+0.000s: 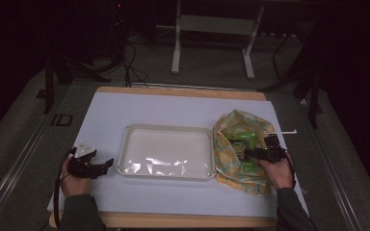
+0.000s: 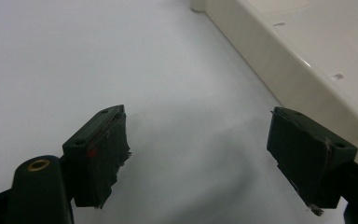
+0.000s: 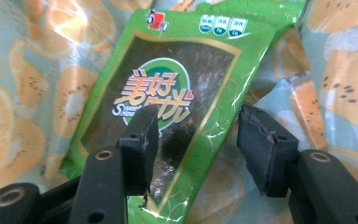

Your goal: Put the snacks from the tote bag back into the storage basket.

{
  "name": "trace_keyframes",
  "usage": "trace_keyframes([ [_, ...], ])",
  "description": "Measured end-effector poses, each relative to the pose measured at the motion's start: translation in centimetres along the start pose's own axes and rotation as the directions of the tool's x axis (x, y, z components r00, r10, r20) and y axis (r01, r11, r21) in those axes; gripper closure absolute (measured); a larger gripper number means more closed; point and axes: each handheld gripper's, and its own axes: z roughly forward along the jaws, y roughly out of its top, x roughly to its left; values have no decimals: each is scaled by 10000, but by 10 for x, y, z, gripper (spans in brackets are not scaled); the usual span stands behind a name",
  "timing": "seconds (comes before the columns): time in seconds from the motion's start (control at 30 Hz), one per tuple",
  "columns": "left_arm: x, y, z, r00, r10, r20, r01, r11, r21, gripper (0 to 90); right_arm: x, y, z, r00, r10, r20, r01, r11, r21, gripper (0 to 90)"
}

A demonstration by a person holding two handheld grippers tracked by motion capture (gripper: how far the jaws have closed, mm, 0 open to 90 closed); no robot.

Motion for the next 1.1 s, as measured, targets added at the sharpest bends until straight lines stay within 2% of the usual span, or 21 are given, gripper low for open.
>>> trace_keyframes([
  [0.37,0,0,0,10000,8,5,-8,10000,-2,206,-4,1,11,9993,250,-265,-245,9995,184,468],
  [0.53,0,0,0,10000,-1,12,1,10000,-11,206,-7,0,15,9974,516,-504,-506,9985,208,471],
  [0.7,0,0,0,10000,-3,8,3,10000,-11,206,-11,-1,17,9924,874,-870,-854,9960,260,471],
  [0.73,0,0,0,10000,3,8,-3,10000,-5,206,-13,-2,18,9875,1064,-1161,-1034,9941,317,466],
  [0.9,0,0,0,10000,-5,12,5,10000,-8,206,-16,-2,19,9727,1470,-1794,-1439,9891,301,486],
  [1.07,0,0,0,10000,-3,16,3,10000,-15,205,-10,0,15,9716,1358,-1936,-1360,9906,120,506],
  [1.1,0,0,0,10000,-6,8,6,10000,-12,206,-7,2,11,9726,1207,-1988,-1244,9922,-61,523],
])
